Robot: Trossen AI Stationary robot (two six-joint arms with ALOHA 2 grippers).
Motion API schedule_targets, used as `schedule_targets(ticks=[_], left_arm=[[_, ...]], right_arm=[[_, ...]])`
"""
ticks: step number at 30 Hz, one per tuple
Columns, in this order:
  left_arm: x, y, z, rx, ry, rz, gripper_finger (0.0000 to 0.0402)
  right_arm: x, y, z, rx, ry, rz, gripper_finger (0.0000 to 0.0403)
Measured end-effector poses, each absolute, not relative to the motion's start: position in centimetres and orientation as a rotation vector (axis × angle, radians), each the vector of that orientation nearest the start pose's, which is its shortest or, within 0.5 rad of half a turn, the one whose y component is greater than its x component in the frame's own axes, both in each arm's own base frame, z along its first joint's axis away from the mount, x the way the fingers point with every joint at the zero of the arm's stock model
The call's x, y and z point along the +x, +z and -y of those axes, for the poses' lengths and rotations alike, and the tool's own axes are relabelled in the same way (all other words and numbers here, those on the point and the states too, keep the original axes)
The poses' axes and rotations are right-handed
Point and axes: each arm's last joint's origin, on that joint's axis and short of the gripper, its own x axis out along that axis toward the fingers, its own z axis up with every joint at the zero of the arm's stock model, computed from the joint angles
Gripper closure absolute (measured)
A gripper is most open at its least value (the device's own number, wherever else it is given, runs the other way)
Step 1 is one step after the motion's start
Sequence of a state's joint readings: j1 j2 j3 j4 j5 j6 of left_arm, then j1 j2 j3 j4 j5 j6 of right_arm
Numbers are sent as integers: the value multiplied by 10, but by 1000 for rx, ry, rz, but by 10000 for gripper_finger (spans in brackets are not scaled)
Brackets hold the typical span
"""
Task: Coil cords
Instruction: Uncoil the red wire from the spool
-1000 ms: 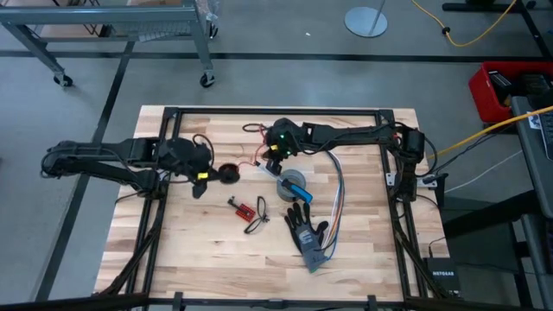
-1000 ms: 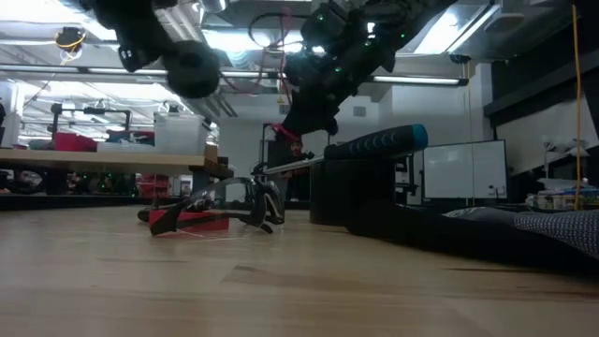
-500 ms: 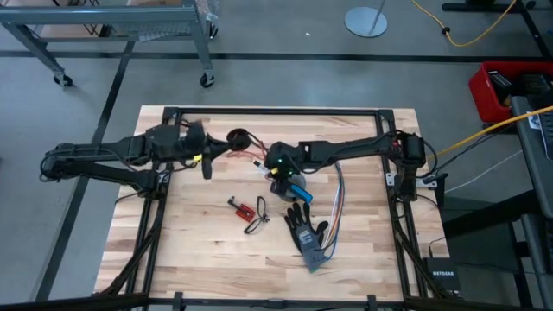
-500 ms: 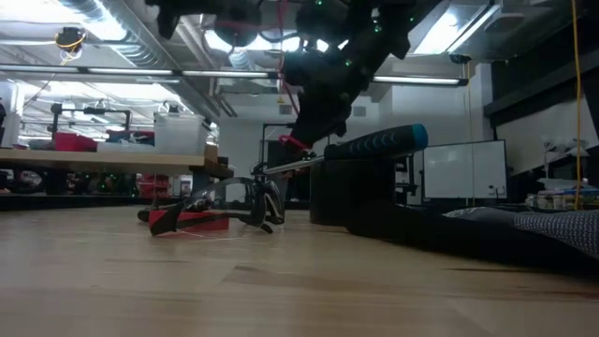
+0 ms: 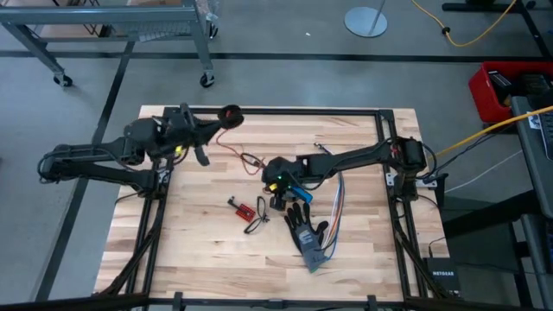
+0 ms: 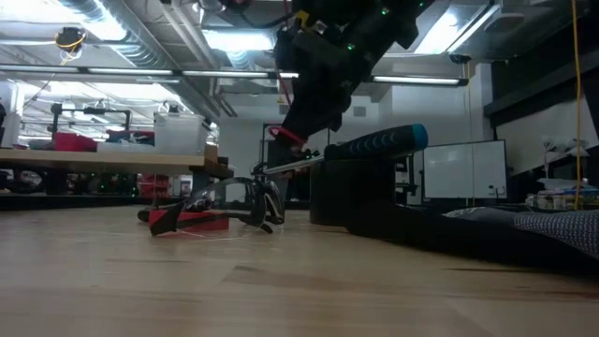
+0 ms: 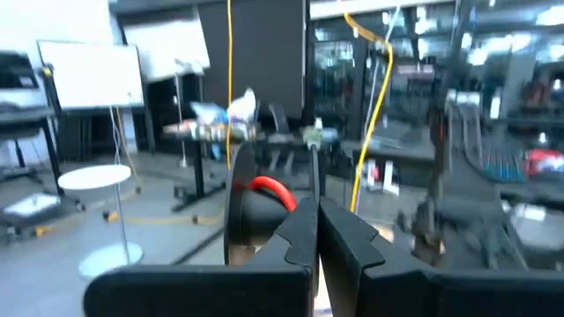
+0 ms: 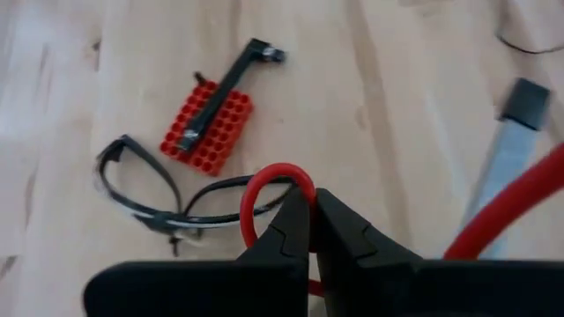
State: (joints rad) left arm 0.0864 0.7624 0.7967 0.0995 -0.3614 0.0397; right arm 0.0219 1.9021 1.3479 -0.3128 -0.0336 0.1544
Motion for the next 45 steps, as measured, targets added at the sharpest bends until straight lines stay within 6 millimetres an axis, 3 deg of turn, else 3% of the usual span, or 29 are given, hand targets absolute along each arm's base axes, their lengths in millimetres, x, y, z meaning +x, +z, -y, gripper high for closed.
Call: schedule_targets(ticks=[5,10,19,30,36,45], left_arm=[[158,377,-25,35,463,222,402],[155,386,-25,68,470,305,401],[150,399,-22,73,393,448,401],[153,398,-14,-62,149,466,402],[154,397,-5,-107,-115,442,402],[158,382,7,-190,-411,234,402]], right_arm=[[416,191,-23,152,11,-840,397],[428,169,-34,184,51,-819,397],[441,130,-35,232,74,-815,397],[451,137,-20,250,54,-721,397],[457,146,-3,263,19,-690,397],[466,163,29,282,-37,-623,397]])
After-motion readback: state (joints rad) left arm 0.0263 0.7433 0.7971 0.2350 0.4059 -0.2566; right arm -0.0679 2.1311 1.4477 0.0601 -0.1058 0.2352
